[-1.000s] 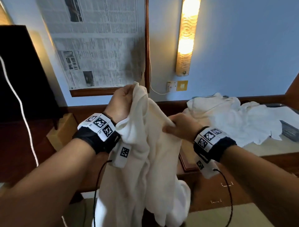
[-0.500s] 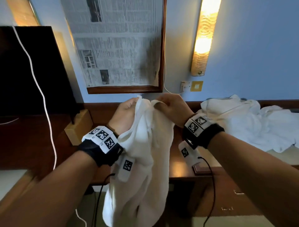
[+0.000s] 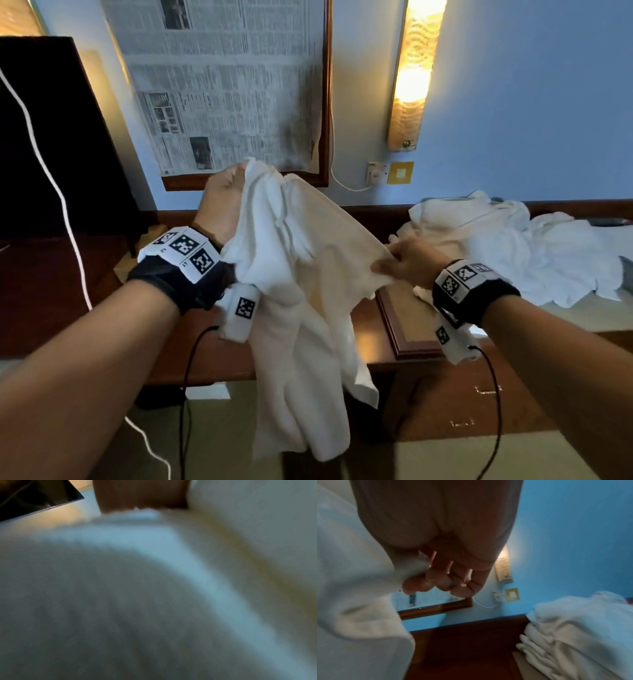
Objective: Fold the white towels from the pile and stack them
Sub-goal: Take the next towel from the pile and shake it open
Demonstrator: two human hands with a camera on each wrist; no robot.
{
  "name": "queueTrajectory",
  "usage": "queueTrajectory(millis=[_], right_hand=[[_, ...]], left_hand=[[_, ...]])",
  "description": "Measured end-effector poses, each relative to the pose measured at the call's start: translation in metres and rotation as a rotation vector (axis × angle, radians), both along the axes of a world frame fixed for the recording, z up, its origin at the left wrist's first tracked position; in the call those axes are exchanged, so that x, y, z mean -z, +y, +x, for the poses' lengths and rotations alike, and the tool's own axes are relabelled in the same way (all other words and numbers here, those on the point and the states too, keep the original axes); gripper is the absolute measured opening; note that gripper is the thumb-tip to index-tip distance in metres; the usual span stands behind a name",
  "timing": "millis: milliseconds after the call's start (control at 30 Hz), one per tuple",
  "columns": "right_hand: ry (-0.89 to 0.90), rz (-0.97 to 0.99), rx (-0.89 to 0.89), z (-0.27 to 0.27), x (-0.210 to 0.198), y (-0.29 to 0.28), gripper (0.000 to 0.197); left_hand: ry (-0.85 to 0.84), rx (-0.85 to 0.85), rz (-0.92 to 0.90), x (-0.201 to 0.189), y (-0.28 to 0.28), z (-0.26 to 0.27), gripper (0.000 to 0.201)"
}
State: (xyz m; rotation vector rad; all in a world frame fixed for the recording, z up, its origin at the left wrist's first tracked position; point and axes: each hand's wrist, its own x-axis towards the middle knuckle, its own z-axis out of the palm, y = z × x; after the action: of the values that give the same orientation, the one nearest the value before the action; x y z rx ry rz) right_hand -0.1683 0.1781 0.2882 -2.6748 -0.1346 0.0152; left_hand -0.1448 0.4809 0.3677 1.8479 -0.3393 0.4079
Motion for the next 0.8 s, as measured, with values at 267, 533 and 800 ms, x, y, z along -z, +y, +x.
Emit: queueTrajectory(millis=[267,533,800], right_hand=[[-0.226,0.157,0.296,0.021,-0.005,-0.04,0.019],[-0.605,0.608,-0.083,0.001,-0.149,0.041,0.039],[-0.668,0.61,-0.444,-0.056,-0.224,0.119,0.008]], left_hand=[[-0.068,0.178,0.102,-0.007,-0.018,-0.019,0.029],[-0.275,0.303,0.529,-0.081,0.03,-0.035,0.029],[-0.485,0.153,0.128,-0.107,0.031,-0.043,0.016]])
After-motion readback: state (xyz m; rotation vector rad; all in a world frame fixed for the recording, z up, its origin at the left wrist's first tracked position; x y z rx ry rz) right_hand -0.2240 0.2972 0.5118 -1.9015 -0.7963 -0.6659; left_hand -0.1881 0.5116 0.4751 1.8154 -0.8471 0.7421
